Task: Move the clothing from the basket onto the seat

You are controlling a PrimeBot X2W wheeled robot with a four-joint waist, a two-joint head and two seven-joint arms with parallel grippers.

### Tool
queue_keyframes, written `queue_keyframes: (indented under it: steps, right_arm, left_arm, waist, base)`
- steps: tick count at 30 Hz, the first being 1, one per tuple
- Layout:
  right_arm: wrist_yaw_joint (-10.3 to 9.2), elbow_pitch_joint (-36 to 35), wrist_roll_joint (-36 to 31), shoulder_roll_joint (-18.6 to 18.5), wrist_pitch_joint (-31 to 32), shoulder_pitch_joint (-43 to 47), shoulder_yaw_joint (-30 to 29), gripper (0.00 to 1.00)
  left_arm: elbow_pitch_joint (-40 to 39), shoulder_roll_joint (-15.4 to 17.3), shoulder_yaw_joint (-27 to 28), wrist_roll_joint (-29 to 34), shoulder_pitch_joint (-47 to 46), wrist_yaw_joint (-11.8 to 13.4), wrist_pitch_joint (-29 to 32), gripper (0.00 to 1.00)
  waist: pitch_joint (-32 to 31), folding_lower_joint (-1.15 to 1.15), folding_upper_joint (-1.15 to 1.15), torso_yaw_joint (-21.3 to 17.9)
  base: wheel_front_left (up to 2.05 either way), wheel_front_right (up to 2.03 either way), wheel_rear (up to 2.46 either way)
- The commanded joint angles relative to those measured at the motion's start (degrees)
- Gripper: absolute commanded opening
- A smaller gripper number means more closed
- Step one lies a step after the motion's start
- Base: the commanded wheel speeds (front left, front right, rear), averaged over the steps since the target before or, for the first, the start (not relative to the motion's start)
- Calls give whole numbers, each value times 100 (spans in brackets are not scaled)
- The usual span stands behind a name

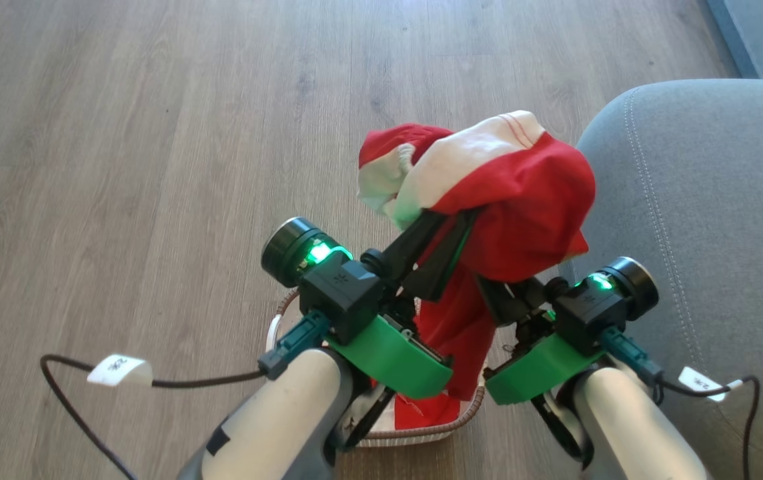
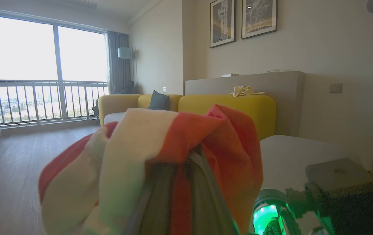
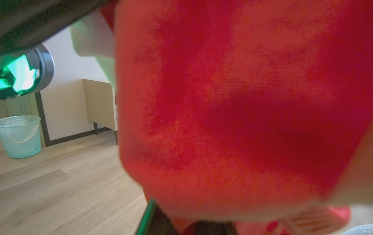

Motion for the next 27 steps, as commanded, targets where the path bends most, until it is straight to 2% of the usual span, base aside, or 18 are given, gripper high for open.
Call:
queue_keyframes:
  steps: [1, 14, 25, 26, 27]
  right_arm:
    - [-1, -196, 41, 88, -37, -191, 23, 0]
    - [-1, -422, 169, 86, -37, -177, -539, 0]
    - [-1, -594, 240, 70, -37, -169, -761, 0]
    - [-1, -605, 248, 68, -37, -164, -770, 0]
    - [-1, -615, 254, 65, -37, -157, -777, 0]
  left_arm:
    - [-135, 35, 253, -11, -91, 0, -54, 0]
    - [388, 34, 618, 125, 155, -97, -54, 0]
    - [744, 34, 429, 380, 328, -476, -54, 0]
    - [765, 34, 406, 418, 337, -501, -54, 34]
    - [778, 34, 388, 466, 346, -516, -54, 78]
  waist:
    - [5, 0, 0, -10]
    - [27, 0, 0, -115]
    - [-44, 0, 0, -107]
    - [-50, 0, 0, -105]
    - [-57, 0, 0, -103]
  base:
    - [0, 0, 0]
    - [0, 0, 0]
    - [0, 0, 0]
    - [0, 0, 0]
    - [0, 0, 0]
